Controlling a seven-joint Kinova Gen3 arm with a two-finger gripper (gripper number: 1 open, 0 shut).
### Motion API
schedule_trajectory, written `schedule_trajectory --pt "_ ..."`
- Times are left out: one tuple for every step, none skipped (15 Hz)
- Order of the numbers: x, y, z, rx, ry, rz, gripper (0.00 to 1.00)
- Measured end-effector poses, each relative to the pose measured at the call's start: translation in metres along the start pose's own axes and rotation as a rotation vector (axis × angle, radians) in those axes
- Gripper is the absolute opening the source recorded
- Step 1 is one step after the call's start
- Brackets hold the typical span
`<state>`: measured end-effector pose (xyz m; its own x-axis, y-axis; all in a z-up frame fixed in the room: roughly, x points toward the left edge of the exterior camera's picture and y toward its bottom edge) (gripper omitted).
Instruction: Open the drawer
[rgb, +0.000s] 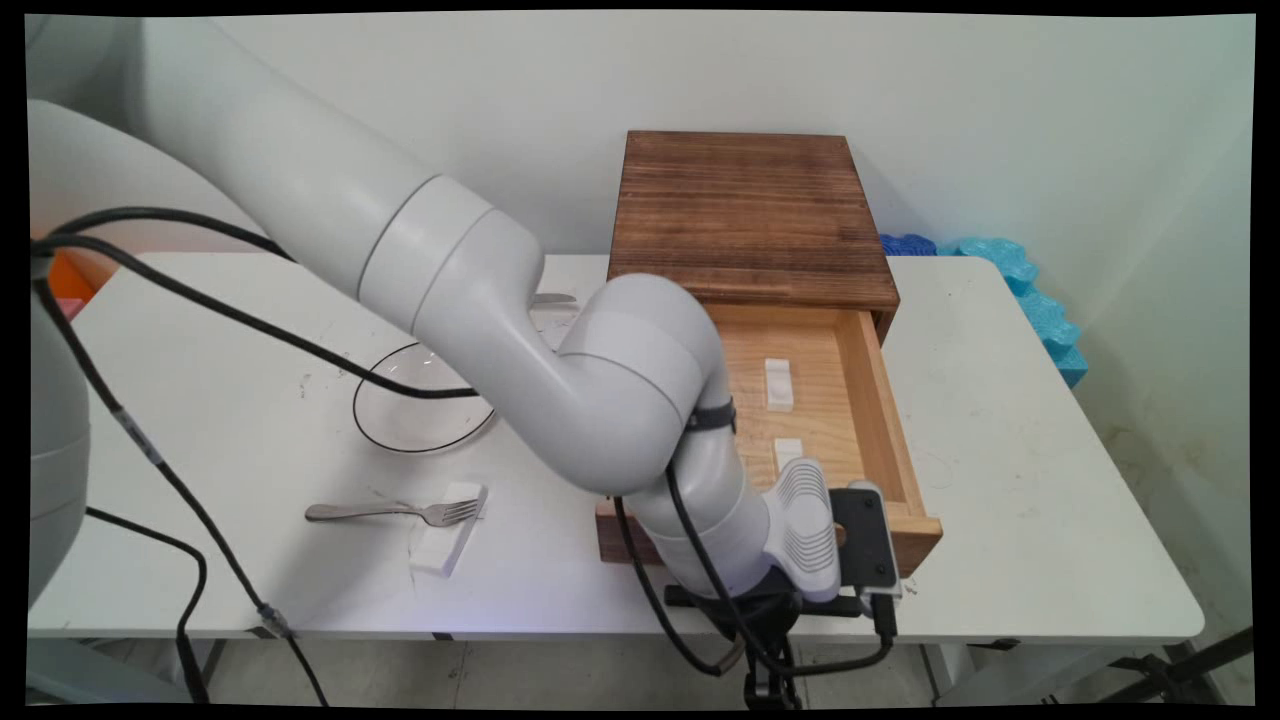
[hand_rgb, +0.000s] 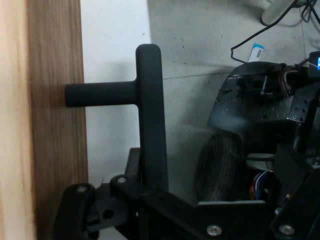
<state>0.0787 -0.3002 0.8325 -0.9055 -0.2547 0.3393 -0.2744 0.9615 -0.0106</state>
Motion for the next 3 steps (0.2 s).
schedule_trajectory --pt "-0.0002 0.0014 -0.0004 0.002 0.001 0.001 1.00" --pt "-0.0007 0.0034 -0.0008 0.004 0.001 0.003 1.00" --pt "-0.0015 0.0050 -0.0013 0.009 0.001 0.005 1.00"
